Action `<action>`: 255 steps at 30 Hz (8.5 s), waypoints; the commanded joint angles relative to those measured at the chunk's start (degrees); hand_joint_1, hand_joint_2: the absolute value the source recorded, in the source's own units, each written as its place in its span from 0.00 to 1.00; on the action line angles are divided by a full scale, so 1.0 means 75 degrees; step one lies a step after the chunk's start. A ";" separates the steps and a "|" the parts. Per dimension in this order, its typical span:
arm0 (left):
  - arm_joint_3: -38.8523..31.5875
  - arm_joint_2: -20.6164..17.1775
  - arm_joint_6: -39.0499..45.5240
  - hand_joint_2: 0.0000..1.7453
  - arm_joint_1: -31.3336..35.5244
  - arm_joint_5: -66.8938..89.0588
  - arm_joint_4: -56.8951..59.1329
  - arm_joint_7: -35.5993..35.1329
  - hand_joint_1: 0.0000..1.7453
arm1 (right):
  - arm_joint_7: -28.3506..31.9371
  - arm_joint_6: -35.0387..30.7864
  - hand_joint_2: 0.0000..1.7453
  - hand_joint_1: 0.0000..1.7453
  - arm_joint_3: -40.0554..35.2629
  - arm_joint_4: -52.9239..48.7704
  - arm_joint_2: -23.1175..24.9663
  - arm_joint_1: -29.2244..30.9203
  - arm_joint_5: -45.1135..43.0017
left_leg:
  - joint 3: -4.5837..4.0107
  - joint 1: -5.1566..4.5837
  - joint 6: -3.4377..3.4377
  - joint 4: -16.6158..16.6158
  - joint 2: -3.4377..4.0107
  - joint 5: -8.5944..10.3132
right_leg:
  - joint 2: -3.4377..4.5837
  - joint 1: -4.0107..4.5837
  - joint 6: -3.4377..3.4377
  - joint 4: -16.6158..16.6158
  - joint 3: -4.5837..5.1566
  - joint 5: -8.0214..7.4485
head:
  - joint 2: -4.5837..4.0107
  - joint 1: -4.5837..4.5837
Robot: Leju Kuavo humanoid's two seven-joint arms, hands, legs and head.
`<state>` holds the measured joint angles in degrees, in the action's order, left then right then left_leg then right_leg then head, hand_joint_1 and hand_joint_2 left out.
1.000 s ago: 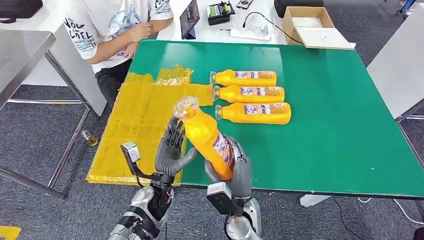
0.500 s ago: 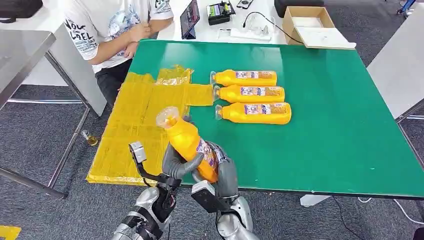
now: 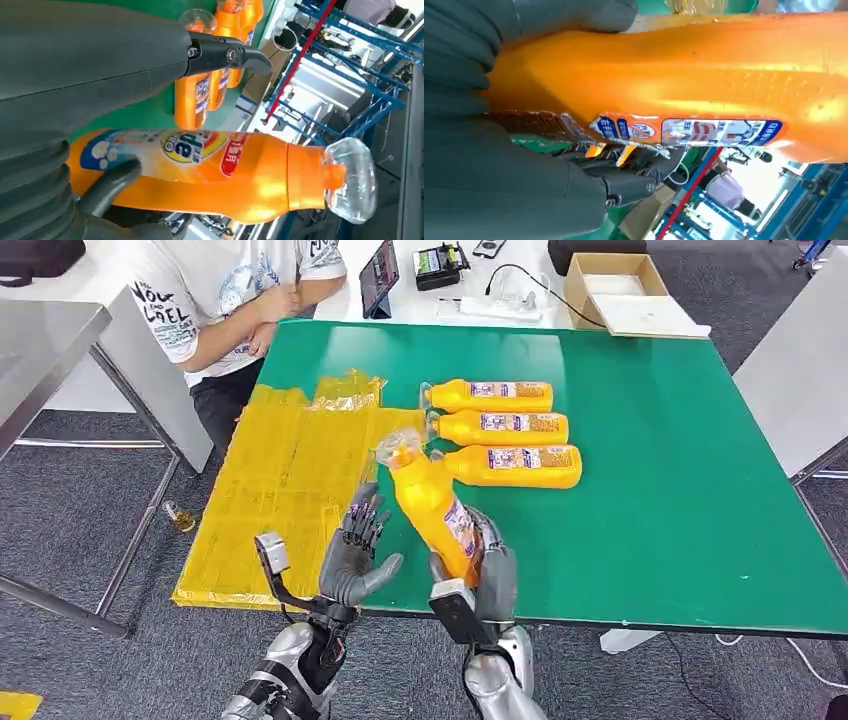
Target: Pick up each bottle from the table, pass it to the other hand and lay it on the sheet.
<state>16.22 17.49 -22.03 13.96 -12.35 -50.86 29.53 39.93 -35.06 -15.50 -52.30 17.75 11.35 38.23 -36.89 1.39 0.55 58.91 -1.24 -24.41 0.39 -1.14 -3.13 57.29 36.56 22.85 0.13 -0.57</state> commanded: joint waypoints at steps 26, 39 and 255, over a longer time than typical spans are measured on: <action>0.0415 -0.0123 -0.0159 1.00 0.0764 -0.0123 0.0952 -0.0080 0.00 | -0.0268 -0.0659 1.00 1.00 -0.2517 0.2648 0.0300 0.0853 0.0060 | 0.0031 -0.0001 -0.0009 -0.0006 0.0008 -0.0008 | -0.0004 0.0003 0.0012 -0.0006 -0.0032 0.0009 | 0.0000 0.0006; 0.0585 -0.0115 -0.0266 1.00 0.0808 0.0063 0.0936 0.0180 1.00 | -0.0323 -0.0659 1.00 1.00 -0.3033 0.2680 0.0300 0.1034 -0.0493 | 0.0065 0.0004 -0.0017 -0.0004 0.0019 -0.0022 | -0.0003 0.0013 0.0023 -0.0009 -0.0066 0.0019 | 0.0000 0.0003; 0.0940 -0.0278 0.6876 1.00 0.0152 0.3264 -0.1233 0.1396 0.00 | -0.2196 0.6032 1.00 0.00 -0.2272 0.2095 -0.5314 0.3670 -0.0137 | 0.0103 -0.0036 -0.0082 -0.0016 0.0035 -0.0017 | 0.0025 -0.0025 -0.0020 -0.0069 -0.0128 -0.0028 | 0.0000 -0.0003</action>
<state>20.87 16.85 28.22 13.62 11.34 -64.08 38.23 19.60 24.67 -25.96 -48.77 -35.41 34.69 36.92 -36.63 1.03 -0.04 58.95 -1.49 -24.42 0.21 -1.46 -3.47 57.02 35.98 22.70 0.13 -0.59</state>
